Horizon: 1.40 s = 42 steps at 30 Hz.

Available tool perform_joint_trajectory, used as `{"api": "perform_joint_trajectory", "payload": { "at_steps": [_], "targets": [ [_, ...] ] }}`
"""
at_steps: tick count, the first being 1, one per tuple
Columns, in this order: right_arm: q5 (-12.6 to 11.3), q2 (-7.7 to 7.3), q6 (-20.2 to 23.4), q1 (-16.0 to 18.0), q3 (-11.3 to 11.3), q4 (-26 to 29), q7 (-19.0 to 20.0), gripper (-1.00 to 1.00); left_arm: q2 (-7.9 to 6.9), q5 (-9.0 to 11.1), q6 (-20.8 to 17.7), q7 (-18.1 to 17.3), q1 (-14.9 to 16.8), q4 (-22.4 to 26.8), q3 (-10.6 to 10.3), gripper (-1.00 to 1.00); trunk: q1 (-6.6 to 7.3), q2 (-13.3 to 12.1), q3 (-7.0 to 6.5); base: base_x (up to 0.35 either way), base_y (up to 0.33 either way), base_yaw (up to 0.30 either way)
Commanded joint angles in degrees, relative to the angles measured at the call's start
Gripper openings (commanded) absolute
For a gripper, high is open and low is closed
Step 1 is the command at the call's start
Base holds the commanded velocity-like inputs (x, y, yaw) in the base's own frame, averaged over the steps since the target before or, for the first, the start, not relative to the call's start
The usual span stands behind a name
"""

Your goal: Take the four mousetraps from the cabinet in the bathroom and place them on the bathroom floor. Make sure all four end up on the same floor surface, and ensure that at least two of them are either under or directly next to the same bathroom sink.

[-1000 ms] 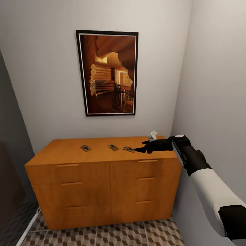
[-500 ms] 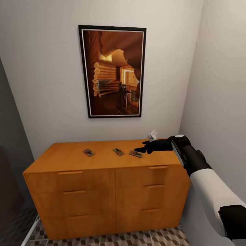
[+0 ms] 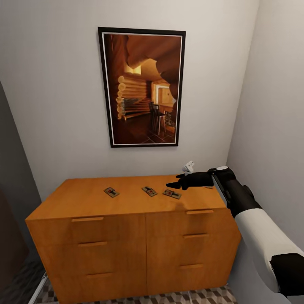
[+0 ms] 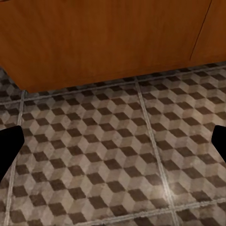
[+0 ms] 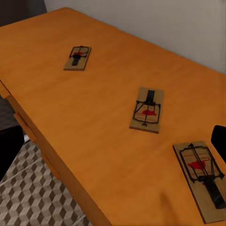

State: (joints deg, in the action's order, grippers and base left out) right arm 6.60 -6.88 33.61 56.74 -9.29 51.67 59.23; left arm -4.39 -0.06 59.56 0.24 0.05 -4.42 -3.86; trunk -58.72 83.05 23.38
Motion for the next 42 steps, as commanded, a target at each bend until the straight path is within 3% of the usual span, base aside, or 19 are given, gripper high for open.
{"api": "perform_joint_trajectory", "payload": {
  "at_steps": [1, 11, 20, 42],
  "targets": [
    [0.3, -0.03, 0.3, 0.0, 0.0, 0.1, 0.3, 1.0, 0.0, 0.2, 0.2, 0.0, 0.0, -0.1, -0.4, 1.0, -0.01, 0.0, 0.05, 0.016, 0.007, 0.0],
    [0.5, -0.3, 0.6, 0.0, 0.0, 0.1, 0.3, 1.0, 0.0, 0.2, 0.2, 0.0, 0.0, -0.1, -0.4, 1.0, -0.01, 0.0, 0.05, 0.005, 0.002, 0.0],
    [0.9, -2.53, 0.7, 0.0, 0.0, 0.1, 0.4, 1.0, 0.0, 0.2, 0.2, 0.0, 0.0, -0.1, -0.4, 1.0, -0.01, 0.0, 0.05, 0.0, 0.0, 0.0],
    [1.0, -2.88, 0.7, 0.0, 0.0, 0.1, 0.4, 1.0, 0.02, 0.2, 0.2, 0.0, 0.0, -0.1, -0.4, 1.0, -0.01, 0.0, 0.05, 0.0, 0.0, 0.0]
  ]
}}
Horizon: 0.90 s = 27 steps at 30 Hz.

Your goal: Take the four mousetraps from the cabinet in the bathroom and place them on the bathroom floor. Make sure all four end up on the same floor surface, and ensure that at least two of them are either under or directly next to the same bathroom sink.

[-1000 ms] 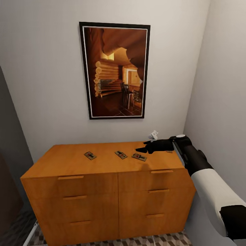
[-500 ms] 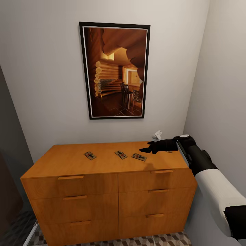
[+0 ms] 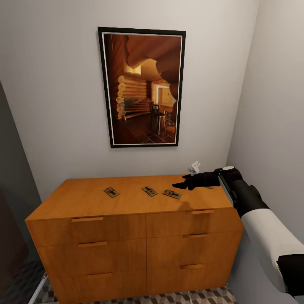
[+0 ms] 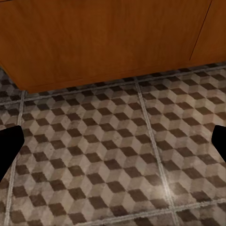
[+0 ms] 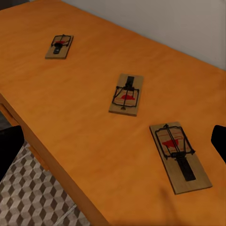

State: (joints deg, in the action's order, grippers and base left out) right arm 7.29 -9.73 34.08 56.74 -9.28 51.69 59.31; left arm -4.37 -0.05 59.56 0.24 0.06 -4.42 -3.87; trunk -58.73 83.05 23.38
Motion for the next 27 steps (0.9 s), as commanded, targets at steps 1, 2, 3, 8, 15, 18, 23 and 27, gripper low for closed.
{"api": "perform_joint_trajectory", "payload": {
  "at_steps": [1, 2, 3, 8, 15, 18, 23, 27],
  "targets": [
    [0.4, -0.02, 0.2, 0.0, -0.1, 0.1, 0.3, 1.0, -0.01, 0.2, 0.2, 0.0, 0.0, -0.1, -0.4, 1.0, 0.0, 0.0, 0.05, 0.0, 0.0, 0.0],
    [0.4, -0.02, 0.2, 0.0, 0.0, 0.1, 0.3, 1.0, -0.01, 0.2, 0.2, 0.0, 0.0, -0.1, -0.4, 1.0, 0.0, 0.0, 0.05, 0.0, 0.0, 0.0],
    [0.4, -0.02, 0.3, 0.0, -0.1, 0.0, 0.3, 1.0, -0.01, 0.1, 0.2, 0.0, 0.0, -0.1, -0.4, 1.0, 0.0, 0.0, 0.05, 0.0, 0.0, 0.0],
    [0.4, -0.02, 0.2, 0.0, -0.1, -0.3, 0.3, 1.0, -0.02, 0.1, 0.2, 0.0, 0.0, -0.1, -0.4, 1.0, 0.0, 0.0, 0.05, 0.0, 0.0, 0.0],
    [0.5, -0.04, 0.2, 0.0, 0.0, -2.3, 0.2, 1.0, -0.02, 0.2, 0.2, 0.0, 0.0, -0.1, -0.4, 1.0, 0.0, 0.0, 0.05, 0.0, 0.0, 0.0],
    [0.6, -0.09, 0.1, 0.0, 0.0, -2.9, 0.2, 1.0, -0.02, 0.1, 0.2, 0.0, 0.0, -0.1, -0.4, 1.0, 0.0, 0.0, 0.05, 0.0, 0.0, 0.0],
    [0.6, -1.31, 0.0, 0.0, -0.1, -3.9, 0.2, 1.0, -0.02, 0.2, 0.2, 0.0, 0.0, -0.1, -0.4, 1.0, 0.0, 0.0, 0.05, 0.0, 0.0, 0.0],
    [0.5, -2.14, -0.1, 0.0, 0.0, -4.1, 0.3, 1.0, -0.02, 0.1, 0.2, 0.0, 0.0, -0.1, -0.4, 1.0, 0.0, 0.0, 0.05, 0.0, 0.0, 0.0]
  ]
}}
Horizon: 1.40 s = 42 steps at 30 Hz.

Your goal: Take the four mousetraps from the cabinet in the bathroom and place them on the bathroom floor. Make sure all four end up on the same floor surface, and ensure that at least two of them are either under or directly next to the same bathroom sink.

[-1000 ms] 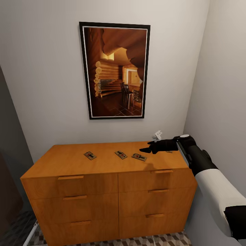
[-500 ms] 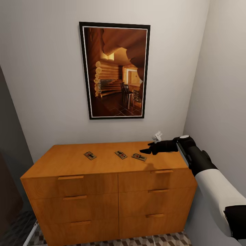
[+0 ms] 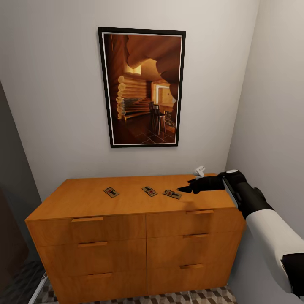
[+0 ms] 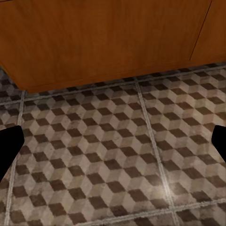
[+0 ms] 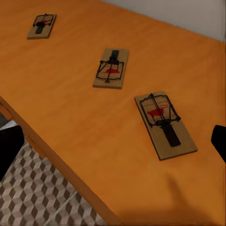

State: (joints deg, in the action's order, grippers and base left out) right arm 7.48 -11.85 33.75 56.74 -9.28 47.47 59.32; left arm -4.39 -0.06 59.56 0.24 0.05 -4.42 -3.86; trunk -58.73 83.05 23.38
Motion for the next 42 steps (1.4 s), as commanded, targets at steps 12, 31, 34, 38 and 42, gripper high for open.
{"api": "perform_joint_trajectory", "payload": {
  "at_steps": [12, 31, 34, 38, 42],
  "targets": [
    [0.5, -0.85, 0.2, 0.0, 0.0, -0.1, 0.3, 1.0, 0.0, 0.2, 0.2, 0.0, 0.0, -0.1, -0.4, 1.0, 0.0, 0.0, 0.05, 0.0, 0.0, 0.0],
    [0.5, -0.89, 0.2, 0.0, 0.0, -0.1, 0.3, 1.0, 0.0, 0.2, 0.2, 0.0, 0.0, -0.1, -0.4, 1.0, 0.0, 0.0, 0.05, 0.0, 0.0, 0.0],
    [0.5, -0.89, 0.2, 0.0, 0.0, -0.1, 0.3, 1.0, 0.0, 0.2, 0.2, 0.0, 0.0, -0.1, -0.4, 1.0, 0.0, 0.0, 0.05, 0.0, 0.0, 0.0],
    [0.5, -0.89, 0.2, 0.0, 0.0, -0.1, 0.3, 1.0, 0.0, 0.2, 0.2, 0.0, 0.0, -0.1, -0.4, 1.0, 0.0, 0.0, 0.05, 0.031, 0.0, 0.0],
    [0.5, -0.91, 0.2, 0.0, 0.0, -0.1, 0.3, 1.0, 0.0, 0.2, 0.2, 0.0, 0.0, -0.1, -0.4, 1.0, 0.0, 0.0, 0.05, 0.093, 0.0, 0.0]
  ]
}}
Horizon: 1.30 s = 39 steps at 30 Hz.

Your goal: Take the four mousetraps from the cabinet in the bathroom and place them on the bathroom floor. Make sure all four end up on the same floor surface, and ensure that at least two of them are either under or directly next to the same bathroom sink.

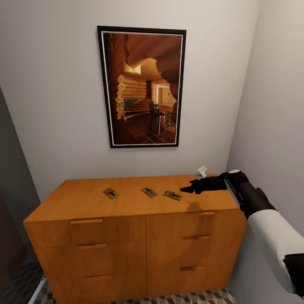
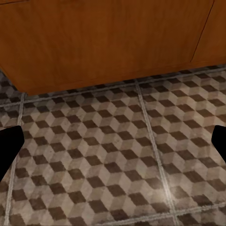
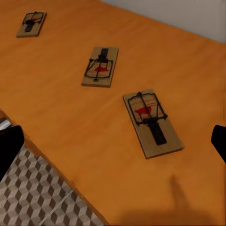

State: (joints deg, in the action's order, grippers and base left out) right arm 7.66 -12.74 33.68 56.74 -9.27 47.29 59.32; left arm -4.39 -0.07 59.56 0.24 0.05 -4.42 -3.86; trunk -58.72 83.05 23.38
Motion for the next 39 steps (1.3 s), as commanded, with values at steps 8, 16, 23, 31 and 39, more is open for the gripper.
{"api": "perform_joint_trajectory", "payload": {
  "at_steps": [8, 16, 23, 31, 39],
  "targets": [
    [0.3, -0.01, 0.2, 0.0, 0.0, 0.1, 0.3, 1.0, 0.0, 0.2, 0.2, 0.0, 0.0, -0.1, -0.4, 1.0, -0.01, 0.0, 0.05, 0.087, 0.0, 0.0],
    [0.3, -0.08, 0.2, 0.0, 0.0, 0.1, 0.3, 1.0, 0.0, 0.2, 0.2, 0.0, 0.0, -0.1, -0.4, 1.0, -0.01, 0.0, 0.05, 0.014, 0.0, 0.0],
    [0.3, -0.08, 0.2, 0.0, 0.0, 0.1, 0.3, 1.0, 0.0, 0.2, 0.2, 0.0, 0.0, -0.1, -0.4, 1.0, -0.01, 0.0, 0.05, 0.002, 0.0, 0.0],
    [0.3, -0.02, 0.2, 0.0, 0.0, 0.1, 0.3, 1.0, -0.37, 0.2, 0.2, 0.1, 0.0, -0.1, -0.4, 1.0, -0.01, 0.0, 0.05, 0.0, 0.0, 0.0],
    [0.3, -0.05, 0.2, 0.0, 0.0, 0.1, 0.3, 1.0, -1.27, 0.2, 0.2, 0.1, -0.3, -0.2, -0.4, 1.0, -0.01, 0.0, 0.05, 0.0, 0.0, 0.0]
  ]
}}
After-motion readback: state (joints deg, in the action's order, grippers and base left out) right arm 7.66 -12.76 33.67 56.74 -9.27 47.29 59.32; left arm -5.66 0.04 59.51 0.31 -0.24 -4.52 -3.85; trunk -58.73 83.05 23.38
